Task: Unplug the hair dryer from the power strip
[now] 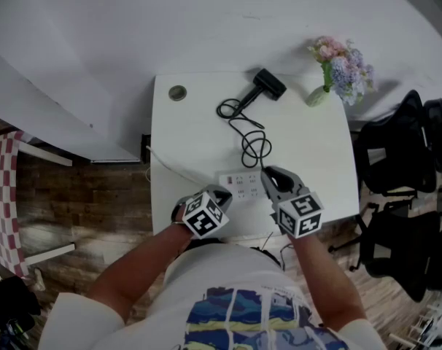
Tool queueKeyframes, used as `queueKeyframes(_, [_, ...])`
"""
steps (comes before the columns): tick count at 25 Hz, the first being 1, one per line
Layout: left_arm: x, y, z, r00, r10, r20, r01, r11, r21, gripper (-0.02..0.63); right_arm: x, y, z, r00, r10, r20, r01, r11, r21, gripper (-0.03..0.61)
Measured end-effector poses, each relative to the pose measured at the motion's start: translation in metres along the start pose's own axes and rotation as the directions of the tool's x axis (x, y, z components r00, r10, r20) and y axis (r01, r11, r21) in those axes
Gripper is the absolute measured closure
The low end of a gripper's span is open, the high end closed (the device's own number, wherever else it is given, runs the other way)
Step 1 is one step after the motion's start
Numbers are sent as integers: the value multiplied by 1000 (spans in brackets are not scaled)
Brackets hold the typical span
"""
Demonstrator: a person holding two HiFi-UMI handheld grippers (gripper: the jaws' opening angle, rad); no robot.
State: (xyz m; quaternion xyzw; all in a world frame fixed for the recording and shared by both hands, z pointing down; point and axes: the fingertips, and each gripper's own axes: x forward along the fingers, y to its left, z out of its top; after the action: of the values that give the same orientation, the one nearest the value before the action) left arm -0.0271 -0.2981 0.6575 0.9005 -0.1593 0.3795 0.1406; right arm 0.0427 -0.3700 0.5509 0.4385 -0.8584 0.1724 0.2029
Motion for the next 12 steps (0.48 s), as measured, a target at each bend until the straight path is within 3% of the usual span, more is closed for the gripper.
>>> queueKeyframes(12, [-2,0,-1,1000,-8,5,8,1000,1,612,-3,-1,-2,1000,-9,-3,9,1000,4,532])
